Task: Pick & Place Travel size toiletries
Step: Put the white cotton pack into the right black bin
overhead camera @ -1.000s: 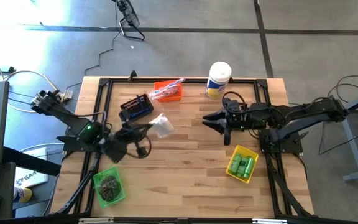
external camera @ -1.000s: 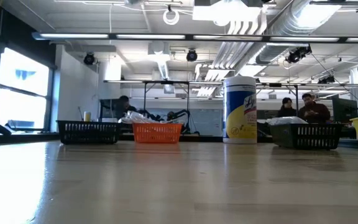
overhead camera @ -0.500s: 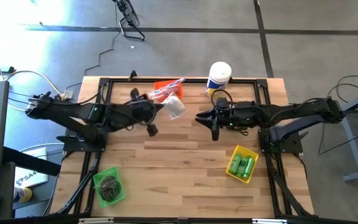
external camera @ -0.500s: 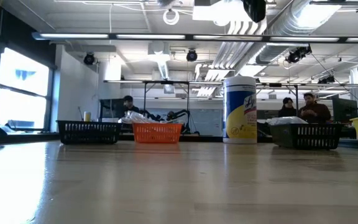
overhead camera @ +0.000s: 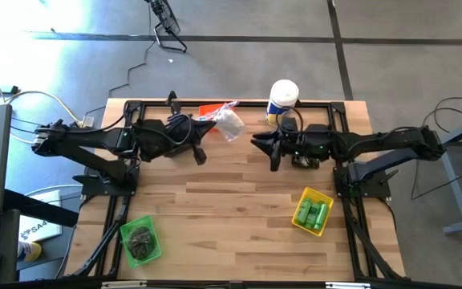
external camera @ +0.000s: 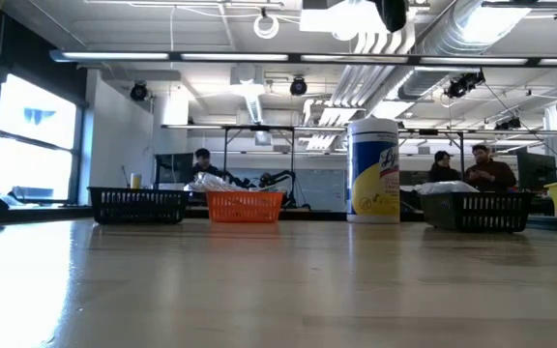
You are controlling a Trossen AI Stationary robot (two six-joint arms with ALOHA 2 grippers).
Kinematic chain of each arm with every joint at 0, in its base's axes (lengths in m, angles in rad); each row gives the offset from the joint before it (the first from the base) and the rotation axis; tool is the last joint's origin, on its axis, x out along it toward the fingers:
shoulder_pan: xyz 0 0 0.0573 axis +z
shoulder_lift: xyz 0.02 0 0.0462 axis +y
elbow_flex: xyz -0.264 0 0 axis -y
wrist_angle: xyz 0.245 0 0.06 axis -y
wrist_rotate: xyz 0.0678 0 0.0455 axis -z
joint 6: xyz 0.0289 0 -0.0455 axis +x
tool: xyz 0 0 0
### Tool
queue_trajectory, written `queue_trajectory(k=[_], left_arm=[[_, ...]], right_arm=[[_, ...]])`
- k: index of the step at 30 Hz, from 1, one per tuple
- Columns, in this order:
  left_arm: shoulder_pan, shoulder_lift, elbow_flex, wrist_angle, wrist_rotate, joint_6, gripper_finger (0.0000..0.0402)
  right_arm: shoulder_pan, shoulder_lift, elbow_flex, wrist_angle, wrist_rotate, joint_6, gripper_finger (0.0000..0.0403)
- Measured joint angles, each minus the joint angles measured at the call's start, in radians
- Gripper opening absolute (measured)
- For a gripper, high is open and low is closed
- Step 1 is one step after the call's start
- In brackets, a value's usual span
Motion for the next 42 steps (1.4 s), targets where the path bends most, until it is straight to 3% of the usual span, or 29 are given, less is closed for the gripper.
queue_trajectory(k=[7,13,24,28,34,42], left_arm=[[-0.002,0.009,0.000,0.013,-0.001,0.007,0.0000],[-0.002,0.009,0.000,0.012,0.000,0.007,0.0000],[-0.002,0.009,0.000,0.011,0.000,0.006,0.0000],[-0.002,0.009,0.000,0.007,-0.001,0.006,0.0000],[-0.002,0.009,0.000,-0.001,-0.001,0.005,0.0000],[-0.002,0.009,0.000,-0.022,-0.001,-0.008,0.0000]], right_arm=[[-0.028,0.055,0.000,0.057,-0.094,-0.030,0.0095],[-0.025,0.072,0.000,0.064,-0.100,-0.090,0.0110],[-0.025,0.151,0.001,0.195,-0.100,-0.074,0.0280],[-0.032,0.209,0.000,0.302,-0.100,-0.074,0.0316],[-0.046,0.257,0.000,0.453,-0.100,-0.075,0.0317],[-0.052,0.265,0.000,0.494,-0.098,-0.118,0.0284]])
